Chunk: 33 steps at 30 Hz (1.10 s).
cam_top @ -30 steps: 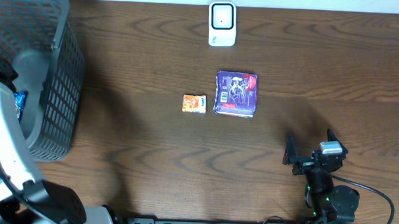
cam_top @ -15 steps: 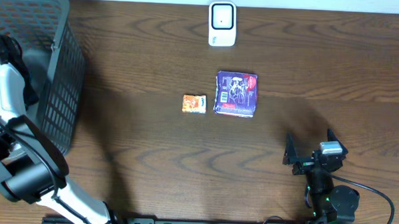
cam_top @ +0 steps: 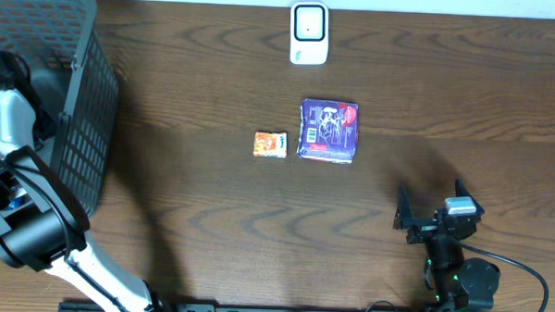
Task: Scan the item barcode
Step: 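Reach into the basket and grasp the blue Oreo pack with left gripper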
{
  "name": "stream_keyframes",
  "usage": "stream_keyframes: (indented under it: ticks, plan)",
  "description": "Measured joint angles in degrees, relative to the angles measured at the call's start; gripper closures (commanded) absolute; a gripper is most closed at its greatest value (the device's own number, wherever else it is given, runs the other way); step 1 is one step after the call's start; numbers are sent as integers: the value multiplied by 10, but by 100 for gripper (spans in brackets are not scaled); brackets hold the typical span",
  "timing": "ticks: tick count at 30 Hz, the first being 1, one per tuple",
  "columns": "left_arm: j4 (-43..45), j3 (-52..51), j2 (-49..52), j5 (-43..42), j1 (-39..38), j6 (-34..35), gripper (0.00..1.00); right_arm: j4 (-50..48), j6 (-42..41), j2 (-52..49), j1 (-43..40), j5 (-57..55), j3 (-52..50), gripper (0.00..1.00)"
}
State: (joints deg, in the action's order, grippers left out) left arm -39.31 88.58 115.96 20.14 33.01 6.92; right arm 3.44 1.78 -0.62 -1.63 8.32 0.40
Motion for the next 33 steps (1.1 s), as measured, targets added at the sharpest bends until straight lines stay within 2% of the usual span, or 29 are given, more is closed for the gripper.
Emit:
stream_keyframes:
  ticks: [5,18,22,23,24,30,32,33]
  plan:
    - [14,0,0,-67,26,-12,34,0,0,0,0,0,0,1]
    - [24,-3,3,-106,70,-21,35,0,0,0,0,0,0,1]
    - [23,-9,29,-113,70,-24,50,0,0,0,0,0,0,1]
    - [22,-9,35,-111,69,-26,69,0,0,0,0,0,0,1]
    - [23,-9,36,-112,69,-27,93,0,0,0,0,0,0,1]
    - [15,-8,34,-115,70,-27,93,0,0,0,0,0,0,1]
    - [10,-7,31,-143,72,-27,93,0,0,0,0,0,0,1]
    - [4,-8,26,-185,73,-27,93,0,0,0,0,0,0,1]
